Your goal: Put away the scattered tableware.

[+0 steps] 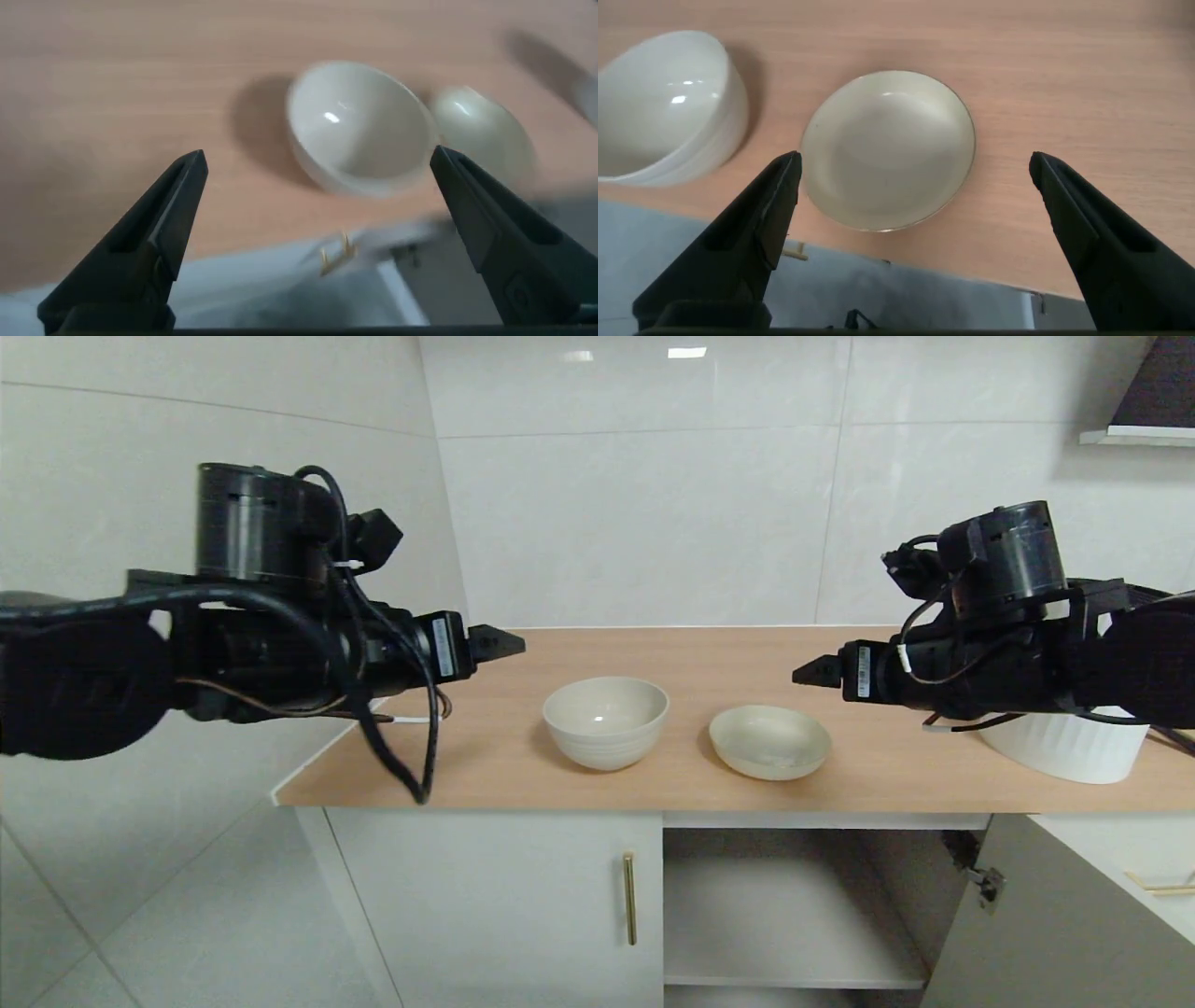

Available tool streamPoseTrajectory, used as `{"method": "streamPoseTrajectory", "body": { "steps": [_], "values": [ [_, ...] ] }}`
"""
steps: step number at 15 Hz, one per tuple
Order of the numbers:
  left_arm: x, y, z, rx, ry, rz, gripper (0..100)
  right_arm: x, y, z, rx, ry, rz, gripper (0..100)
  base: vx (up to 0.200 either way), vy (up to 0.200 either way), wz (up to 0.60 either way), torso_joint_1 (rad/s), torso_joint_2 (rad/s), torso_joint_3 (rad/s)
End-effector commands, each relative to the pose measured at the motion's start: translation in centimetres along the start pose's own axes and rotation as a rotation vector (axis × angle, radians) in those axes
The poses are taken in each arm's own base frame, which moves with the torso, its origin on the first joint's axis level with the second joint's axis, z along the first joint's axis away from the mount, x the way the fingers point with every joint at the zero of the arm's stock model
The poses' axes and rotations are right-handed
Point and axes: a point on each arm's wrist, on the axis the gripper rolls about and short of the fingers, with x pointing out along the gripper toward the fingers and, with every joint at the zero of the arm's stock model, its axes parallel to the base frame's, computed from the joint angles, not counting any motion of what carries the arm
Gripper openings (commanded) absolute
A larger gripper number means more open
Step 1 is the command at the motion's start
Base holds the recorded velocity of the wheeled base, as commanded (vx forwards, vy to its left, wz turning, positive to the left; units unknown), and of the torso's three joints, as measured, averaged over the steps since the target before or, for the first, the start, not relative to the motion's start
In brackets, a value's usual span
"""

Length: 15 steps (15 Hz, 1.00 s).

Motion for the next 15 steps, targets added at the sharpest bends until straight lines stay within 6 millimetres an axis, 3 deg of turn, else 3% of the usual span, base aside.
{"method": "streamPoseTrajectory", "body": {
  "steps": [1, 9, 15],
  "values": [
    [4.3, -0.5, -1.2, -0.059, 0.074, 0.066, 100, 0.8, 0.0, -0.4, -0.002, 0.020, -0.008, 100, 0.000, 0.000, 0.00, 0.000, 0.00, 0.000],
    [10.5, -0.4, -3.9, -0.131, 0.168, 0.100, 100, 1.3, -0.1, -0.9, -0.004, 0.033, -0.029, 100, 0.000, 0.000, 0.00, 0.000, 0.00, 0.000],
    [12.1, -0.6, -5.2, -0.129, 0.204, 0.103, 100, 1.2, 0.0, -0.9, -0.005, 0.032, -0.028, 100, 0.000, 0.000, 0.00, 0.000, 0.00, 0.000]
  ]
}}
